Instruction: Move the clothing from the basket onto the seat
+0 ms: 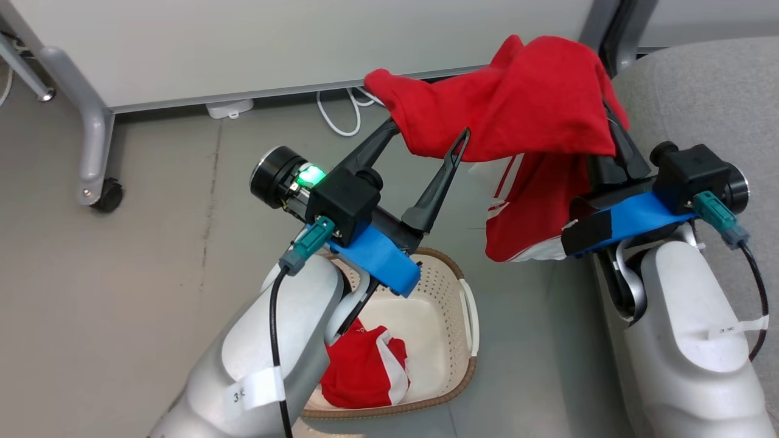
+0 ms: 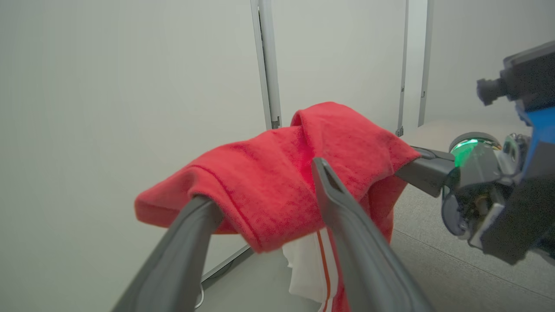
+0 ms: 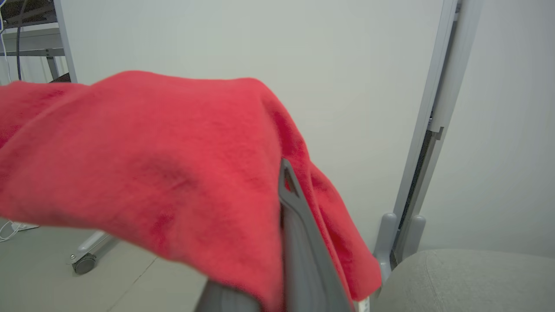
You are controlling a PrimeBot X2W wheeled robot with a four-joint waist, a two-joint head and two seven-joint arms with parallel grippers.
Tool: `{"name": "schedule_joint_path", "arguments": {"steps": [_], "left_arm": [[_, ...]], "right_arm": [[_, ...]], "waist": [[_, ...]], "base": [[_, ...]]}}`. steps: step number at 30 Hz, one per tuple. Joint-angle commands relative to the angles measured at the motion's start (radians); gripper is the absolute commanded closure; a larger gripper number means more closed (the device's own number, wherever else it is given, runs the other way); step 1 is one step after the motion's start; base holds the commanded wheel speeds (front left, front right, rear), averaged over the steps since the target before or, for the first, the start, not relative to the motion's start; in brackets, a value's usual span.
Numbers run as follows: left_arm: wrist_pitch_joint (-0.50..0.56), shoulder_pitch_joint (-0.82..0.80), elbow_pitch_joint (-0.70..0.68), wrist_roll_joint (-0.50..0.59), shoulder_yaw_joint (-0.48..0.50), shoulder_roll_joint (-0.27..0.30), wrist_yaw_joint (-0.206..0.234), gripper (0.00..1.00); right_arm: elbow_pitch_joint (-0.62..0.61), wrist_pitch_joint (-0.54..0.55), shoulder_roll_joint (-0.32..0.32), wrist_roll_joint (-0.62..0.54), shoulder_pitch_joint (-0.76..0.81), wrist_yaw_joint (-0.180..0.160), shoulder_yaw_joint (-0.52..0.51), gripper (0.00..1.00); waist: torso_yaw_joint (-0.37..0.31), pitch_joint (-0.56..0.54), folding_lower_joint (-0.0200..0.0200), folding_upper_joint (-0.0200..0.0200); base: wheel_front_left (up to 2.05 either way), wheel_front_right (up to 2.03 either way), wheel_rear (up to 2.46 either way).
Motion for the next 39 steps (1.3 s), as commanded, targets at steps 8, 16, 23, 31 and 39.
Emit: {"name": "schedule_joint_path", "arguments": {"steps": [8,16,23,31,39], "left_arm": [[-0.003,0.061,-0.03,0.042,-0.016,0.011,-0.01,0.0],[-0.003,0.084,-0.046,0.063,-0.044,0.01,-0.016,0.0],[-0.003,0.09,-0.051,0.07,-0.093,0.008,-0.015,0.0],[-0.003,0.1,-0.051,0.061,-0.121,0.007,-0.015,0.0],[-0.003,0.083,-0.074,0.075,-0.115,0.015,-0.015,0.0]], "right_arm": [[-0.101,-0.004,-0.022,-0.035,0.087,0.0,-0.088,1.0],[-0.163,-0.004,-0.036,-0.032,0.163,0.0,-0.16,1.0],[-0.203,-0.004,-0.025,-0.029,0.238,0.0,-0.237,1.0],[-0.225,-0.004,-0.013,-0.027,0.291,0.0,-0.269,1.0],[-0.24,-0.004,-0.008,-0.041,0.245,0.0,-0.258,1.0]], "waist": [[-0.12,0.025,0.0,0.0],[-0.207,0.042,0.0,0.0],[-0.252,0.053,0.0,0.0],[-0.272,0.051,0.0,0.0],[-0.278,0.07,0.0,0.0]], "base": [[0.0,0.0,0.0],[0.0,0.0,0.0],[0.0,0.0,0.0],[0.0,0.0,0.0],[0.0,0.0,0.0]]}}
